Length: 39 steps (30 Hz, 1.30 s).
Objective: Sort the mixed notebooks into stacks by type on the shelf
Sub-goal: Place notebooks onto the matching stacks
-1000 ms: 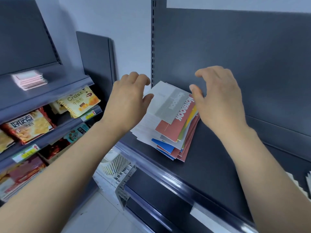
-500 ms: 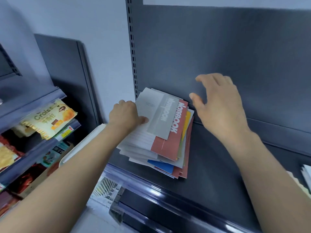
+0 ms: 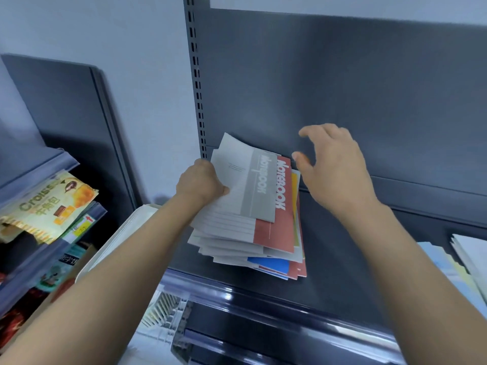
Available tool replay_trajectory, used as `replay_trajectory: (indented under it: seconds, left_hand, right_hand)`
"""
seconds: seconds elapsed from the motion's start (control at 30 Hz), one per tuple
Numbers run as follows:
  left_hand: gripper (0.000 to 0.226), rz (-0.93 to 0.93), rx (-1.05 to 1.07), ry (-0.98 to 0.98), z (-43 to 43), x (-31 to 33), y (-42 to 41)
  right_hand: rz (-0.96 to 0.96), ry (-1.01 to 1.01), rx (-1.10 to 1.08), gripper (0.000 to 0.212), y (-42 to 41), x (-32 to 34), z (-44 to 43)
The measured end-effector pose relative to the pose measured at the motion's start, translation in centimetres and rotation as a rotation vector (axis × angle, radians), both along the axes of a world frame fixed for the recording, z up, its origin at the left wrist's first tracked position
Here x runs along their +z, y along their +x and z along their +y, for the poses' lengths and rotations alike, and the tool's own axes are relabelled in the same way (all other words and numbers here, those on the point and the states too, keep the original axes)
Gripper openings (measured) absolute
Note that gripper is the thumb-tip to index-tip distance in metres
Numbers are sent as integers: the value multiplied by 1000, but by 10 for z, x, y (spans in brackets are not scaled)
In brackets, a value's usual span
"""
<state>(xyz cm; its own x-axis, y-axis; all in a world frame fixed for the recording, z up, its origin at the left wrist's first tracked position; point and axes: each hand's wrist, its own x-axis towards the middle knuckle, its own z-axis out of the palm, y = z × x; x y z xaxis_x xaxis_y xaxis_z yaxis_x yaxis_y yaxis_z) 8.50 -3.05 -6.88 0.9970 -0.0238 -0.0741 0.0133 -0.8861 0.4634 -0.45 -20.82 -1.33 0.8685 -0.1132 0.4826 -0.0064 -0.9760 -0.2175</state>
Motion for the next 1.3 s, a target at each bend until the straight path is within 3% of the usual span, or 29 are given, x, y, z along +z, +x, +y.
replay_trajectory:
  seconds: [0.07,0.4,0.57,0.7,0.9,0.97,1.1,1.17,1.3]
  left_hand:
    - [27,-20,6,-4,5,-1,2]
    - [33,-112,28,21,24,-2,3]
    - [20,-156,-32,95,20,-1,-11]
    - [54,-88,-71,134,14,0,-20]
    - [58,-36,-55,174,2,4,-18]
    - [61,-24,-36,105,-1,3,-17]
    - [29,-129,-4,-36,-2,-5,-18]
    - [25,-195,44,-128,6,-3,-17]
    - [22,-275,138,-313,37,4,-14]
  right_hand:
    - [9,4,-5,34,1,-3,3]
    - [92,15,-21,32,7,-16,15]
    - [95,21,-10,31,8,-19,18]
    - [107,21,1,30,8,-22,19]
    - [151,33,-13,29,9,-30,14]
    - [161,25,-20,29,9,-32,11]
    - [175,33,-27,29,9,-34,6]
    - [205,69,-35,28,9,-37,5]
    - [447,258,-69,32,16,-52,13]
